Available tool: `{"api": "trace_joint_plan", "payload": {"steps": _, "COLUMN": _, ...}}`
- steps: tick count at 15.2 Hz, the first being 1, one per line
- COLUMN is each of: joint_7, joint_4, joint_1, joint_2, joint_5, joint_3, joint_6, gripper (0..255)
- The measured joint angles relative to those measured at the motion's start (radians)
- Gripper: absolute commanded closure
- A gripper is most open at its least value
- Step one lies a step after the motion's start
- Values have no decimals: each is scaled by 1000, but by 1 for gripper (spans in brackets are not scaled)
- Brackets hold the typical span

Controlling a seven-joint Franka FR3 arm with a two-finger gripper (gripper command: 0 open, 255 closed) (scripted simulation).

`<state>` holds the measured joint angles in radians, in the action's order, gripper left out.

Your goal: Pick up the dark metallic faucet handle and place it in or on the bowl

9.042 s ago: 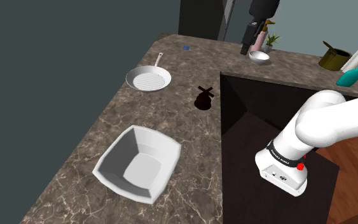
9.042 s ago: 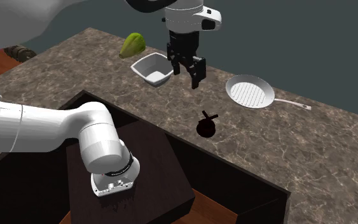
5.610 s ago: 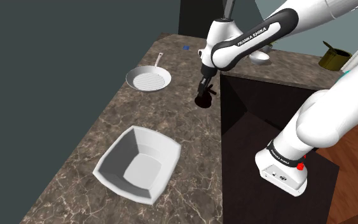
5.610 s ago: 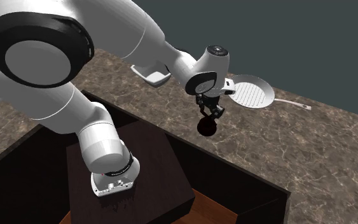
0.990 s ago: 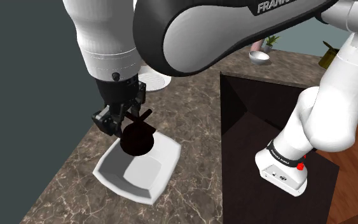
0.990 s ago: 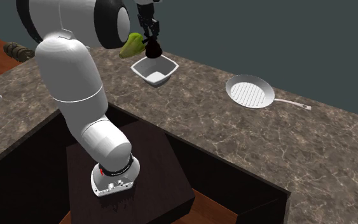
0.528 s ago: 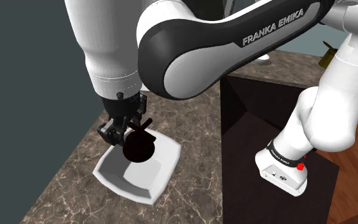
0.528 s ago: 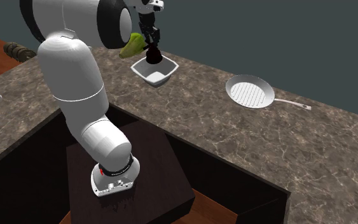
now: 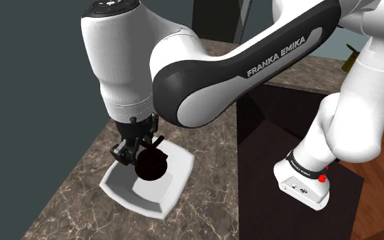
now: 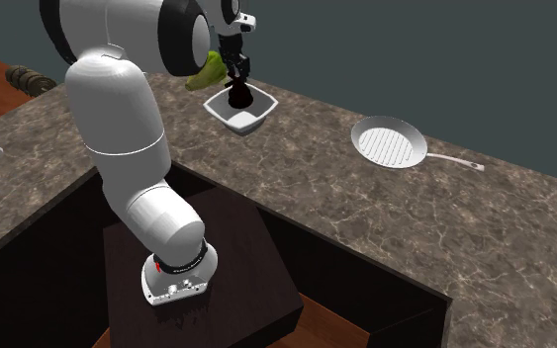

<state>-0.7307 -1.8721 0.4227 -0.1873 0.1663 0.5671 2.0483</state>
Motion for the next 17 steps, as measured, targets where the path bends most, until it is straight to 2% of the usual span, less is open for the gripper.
{"api": "trace_joint_plan", "payload": {"steps": 8, "joint_7": -9, "joint_4": -21, "joint_1": 3, "joint_2": -16, "joint_5": 12, "joint_3": -3, "joint_6": 35, "gripper": 255}}
{"api": "trace_joint_plan", "payload": {"steps": 9, "joint_7": -9, "joint_4": -21, "joint_1": 3, "joint_2": -16, "joint_5": 12, "joint_3": -3, "joint_6": 35, "gripper": 0}}
{"api": "trace_joint_plan", "payload": {"steps": 15, "joint_7": -9, "joint_4": -21, "joint_1": 3, "joint_2": -16, "joint_5": 13, "joint_3": -3, "joint_6": 35, "gripper": 0}}
{"api": "trace_joint_plan", "payload": {"steps": 17, "joint_7": 0, "joint_4": 6, "joint_1": 0, "joint_2": 1, "joint_5": 0, "joint_3": 1, "joint_6": -4, "gripper": 0}}
